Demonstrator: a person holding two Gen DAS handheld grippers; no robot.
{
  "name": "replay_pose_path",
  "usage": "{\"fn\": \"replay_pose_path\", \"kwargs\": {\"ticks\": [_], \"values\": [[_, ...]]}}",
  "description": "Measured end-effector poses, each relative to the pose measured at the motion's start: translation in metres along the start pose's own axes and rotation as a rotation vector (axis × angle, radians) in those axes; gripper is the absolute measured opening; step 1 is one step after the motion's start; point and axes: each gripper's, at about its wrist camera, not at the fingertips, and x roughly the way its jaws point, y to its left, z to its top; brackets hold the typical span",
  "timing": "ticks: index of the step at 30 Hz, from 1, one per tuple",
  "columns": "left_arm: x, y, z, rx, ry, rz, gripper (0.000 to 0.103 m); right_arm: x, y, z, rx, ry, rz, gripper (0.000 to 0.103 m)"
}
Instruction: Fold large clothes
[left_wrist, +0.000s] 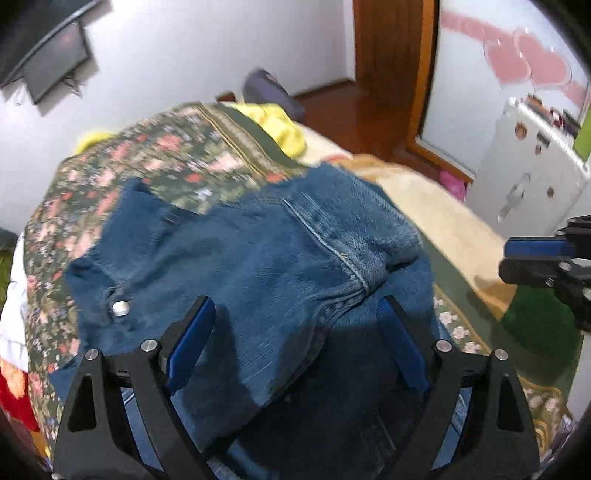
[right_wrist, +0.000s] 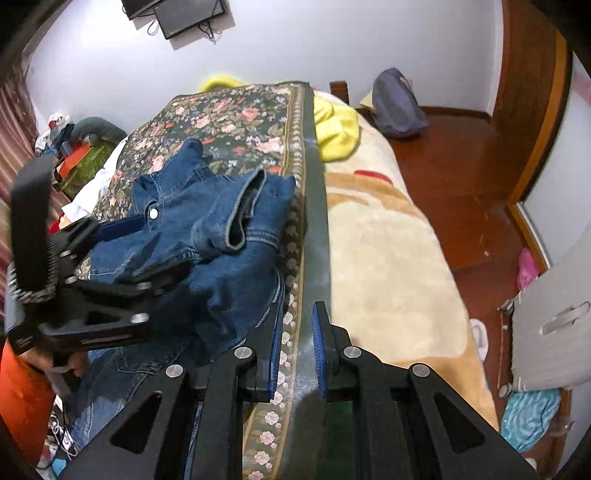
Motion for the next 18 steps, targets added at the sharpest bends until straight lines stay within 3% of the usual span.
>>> {"fn": "replay_pose_path", "kwargs": {"ticks": [2, 4, 5, 6, 7, 8, 11, 18], "values": [[0.012, -0.003, 0.0, 0.013, 0.005, 0.026, 0.087, 0.01, 0.001, -0.002, -0.002, 0.015, 0.003, 0.011], [0.018, -0.002, 0.001, 0.004, 0.001, 0.032, 0.074, 0.017, 0.004, -0.003, -0.006, 0.02, 0.002, 0.011], [0.017, 0.001, 0.002, -0.009, -0.006, 0.031, 0.06, 0.021, 0.005, -0.003, -0.006, 0.025, 0.006, 0.011], [0.015, 0.002, 0.002, -0.018, -0.016, 0.049, 0.036, 0.024, 0.006, -0.003, -0.006, 0.027, 0.01, 0.011], [0.012, 0.003, 0.002, -0.021, -0.022, 0.094, 0.028, 0.026, 0.007, -0.002, -0.005, 0.029, 0.016, 0.011], [0.009, 0.006, 0.003, -0.028, -0.029, 0.133, 0.01, 0.028, 0.008, -0.001, -0.003, 0.028, 0.021, 0.011], [-0.018, 0.032, 0.001, -0.105, -0.078, 0.098, 0.01, 0.029, 0.014, 0.008, -0.003, 0.016, 0.041, 0.011], [-0.089, 0.099, -0.019, -0.221, -0.209, 0.187, 0.009, 0.027, 0.047, 0.038, -0.076, -0.055, 0.045, 0.011]]}}
